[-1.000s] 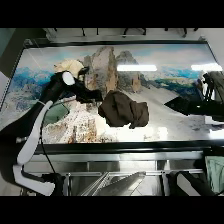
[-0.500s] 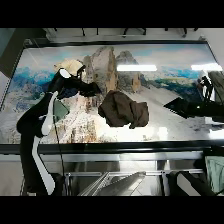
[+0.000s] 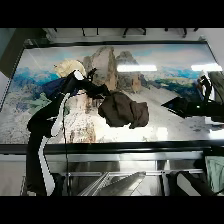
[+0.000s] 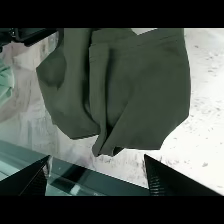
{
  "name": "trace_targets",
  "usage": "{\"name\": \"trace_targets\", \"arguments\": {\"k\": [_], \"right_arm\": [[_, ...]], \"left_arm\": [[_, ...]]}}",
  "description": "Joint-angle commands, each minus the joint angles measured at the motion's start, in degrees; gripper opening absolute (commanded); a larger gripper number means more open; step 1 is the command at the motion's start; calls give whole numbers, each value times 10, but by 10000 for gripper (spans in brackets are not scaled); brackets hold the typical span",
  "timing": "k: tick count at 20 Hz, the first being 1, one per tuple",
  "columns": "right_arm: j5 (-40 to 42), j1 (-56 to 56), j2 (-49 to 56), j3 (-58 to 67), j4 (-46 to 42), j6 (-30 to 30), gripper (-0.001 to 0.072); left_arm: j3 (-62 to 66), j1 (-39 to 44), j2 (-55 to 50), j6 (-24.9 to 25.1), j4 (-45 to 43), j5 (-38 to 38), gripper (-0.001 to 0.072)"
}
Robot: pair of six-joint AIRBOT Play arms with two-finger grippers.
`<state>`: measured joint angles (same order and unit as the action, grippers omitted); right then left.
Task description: Fold the shirts.
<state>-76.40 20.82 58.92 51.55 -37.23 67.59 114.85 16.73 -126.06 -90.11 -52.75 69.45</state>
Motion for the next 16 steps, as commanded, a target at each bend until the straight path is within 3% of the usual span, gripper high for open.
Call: {"name": "trace_targets", "arguments": {"k": [1, 2, 3, 4, 5, 7, 9, 13, 16], "right_arm": [[-2, 0, 0, 0, 4, -12, 642], [-2, 0, 0, 0, 4, -12, 643], [-2, 0, 0, 0, 4, -12, 643], [-2, 0, 0, 0, 4, -12, 642], [-2, 0, 0, 0, 4, -12, 643], [-1, 1, 1, 0, 2, -12, 643], [31, 2, 7, 0, -3, -12, 643], [73, 1, 94, 0, -22, -3, 644], [108, -5, 184, 0, 1, -38, 644]], "left_arm": [[-5, 20, -3, -13, 35, -63, 586], [-5, 29, -3, -13, 34, -81, 583], [-5, 37, -3, -12, 31, -99, 396], [-5, 43, -2, -11, 30, -118, 112], [-5, 45, -1, -8, 30, -132, 20], [-5, 41, 12, -7, 23, -110, 19], [-6, 31, 47, -1, -24, -38, 20], [-6, 50, 140, 1, -227, 115, 20], [-6, 82, 199, 0, -328, 152, 20]]}}
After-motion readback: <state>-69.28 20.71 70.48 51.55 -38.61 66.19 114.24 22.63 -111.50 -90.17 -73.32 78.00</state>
